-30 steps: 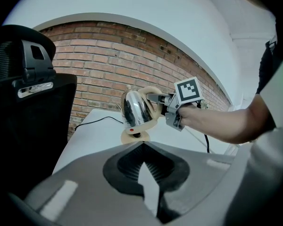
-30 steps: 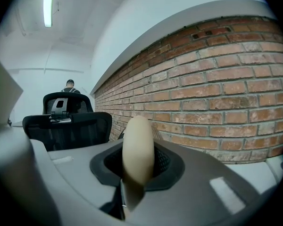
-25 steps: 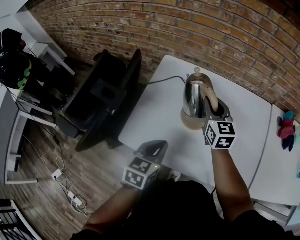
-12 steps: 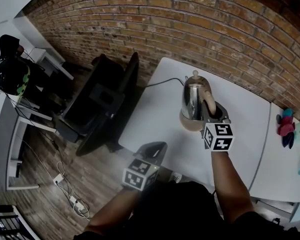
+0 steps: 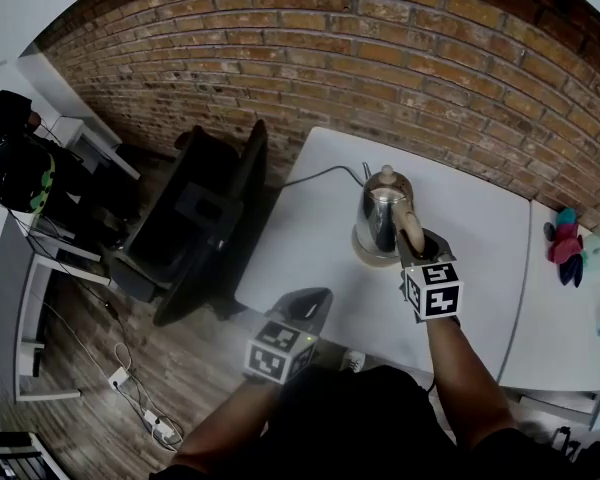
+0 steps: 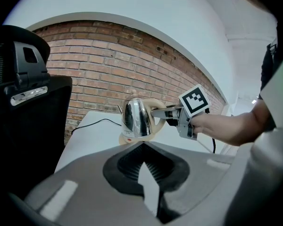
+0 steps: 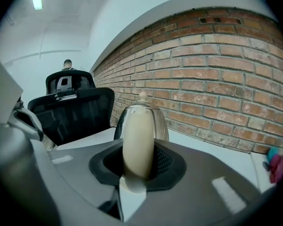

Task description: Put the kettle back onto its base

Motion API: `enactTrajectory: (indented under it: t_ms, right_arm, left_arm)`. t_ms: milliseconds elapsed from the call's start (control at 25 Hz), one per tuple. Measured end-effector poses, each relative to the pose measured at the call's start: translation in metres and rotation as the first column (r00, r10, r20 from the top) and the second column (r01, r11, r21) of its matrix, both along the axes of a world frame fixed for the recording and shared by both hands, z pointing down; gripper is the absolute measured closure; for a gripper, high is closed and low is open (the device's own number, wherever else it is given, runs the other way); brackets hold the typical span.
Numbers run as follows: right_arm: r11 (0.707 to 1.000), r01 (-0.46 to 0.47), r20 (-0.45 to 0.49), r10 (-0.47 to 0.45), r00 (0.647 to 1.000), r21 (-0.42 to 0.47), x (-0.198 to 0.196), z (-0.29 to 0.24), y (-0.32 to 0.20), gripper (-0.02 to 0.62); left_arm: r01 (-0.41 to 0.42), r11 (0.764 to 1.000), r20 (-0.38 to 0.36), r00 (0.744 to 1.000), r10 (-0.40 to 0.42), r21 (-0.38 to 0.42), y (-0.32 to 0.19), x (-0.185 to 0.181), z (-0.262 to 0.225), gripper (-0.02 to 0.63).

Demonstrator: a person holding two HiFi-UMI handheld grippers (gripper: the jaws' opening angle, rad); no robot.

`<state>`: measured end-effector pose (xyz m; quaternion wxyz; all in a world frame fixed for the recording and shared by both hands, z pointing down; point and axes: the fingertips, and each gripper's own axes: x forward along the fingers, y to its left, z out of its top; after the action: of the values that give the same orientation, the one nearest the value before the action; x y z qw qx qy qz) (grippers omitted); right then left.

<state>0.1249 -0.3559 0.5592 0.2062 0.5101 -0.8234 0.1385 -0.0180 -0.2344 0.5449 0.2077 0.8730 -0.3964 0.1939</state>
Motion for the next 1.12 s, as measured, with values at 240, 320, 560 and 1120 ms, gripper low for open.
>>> enactTrajectory:
  t_ms: [240, 320, 560, 1120]
  right_arm:
    - [1.000, -0.006, -0.009, 0.006, 1.000, -0.027, 0.002, 0.020, 0.014, 0.485]
    - [0.999, -0.012, -0.012, 0.011, 1.000, -0.035, 0.002, 0.026, 0.016, 0.485]
    - [0.996, -0.010, -0.025, 0.008, 1.000, -0.091, -0.003, 0.045, 0.029, 0.480]
    - [0.994, -0.032, -0.087, 0.023, 0.996, -0.106, -0.002, 0.068, 0.042, 0.427]
  left_arm:
    - [-0.028, 1.000, -0.004, 1.000, 0.028, 0.015, 0.001, 0.007, -0.007, 0.606]
    - [-0.041, 0.999, -0.007, 0.999, 0.041, 0.028, 0.001, 0.009, -0.011, 0.606]
    - [-0.052, 0.999, -0.001, 0.999, 0.052, 0.016, 0.006, 0.005, -0.009, 0.605]
    - [-0.074, 0.997, 0.003, 0.997, 0.074, 0.007, 0.012, -0.004, -0.008, 0.605]
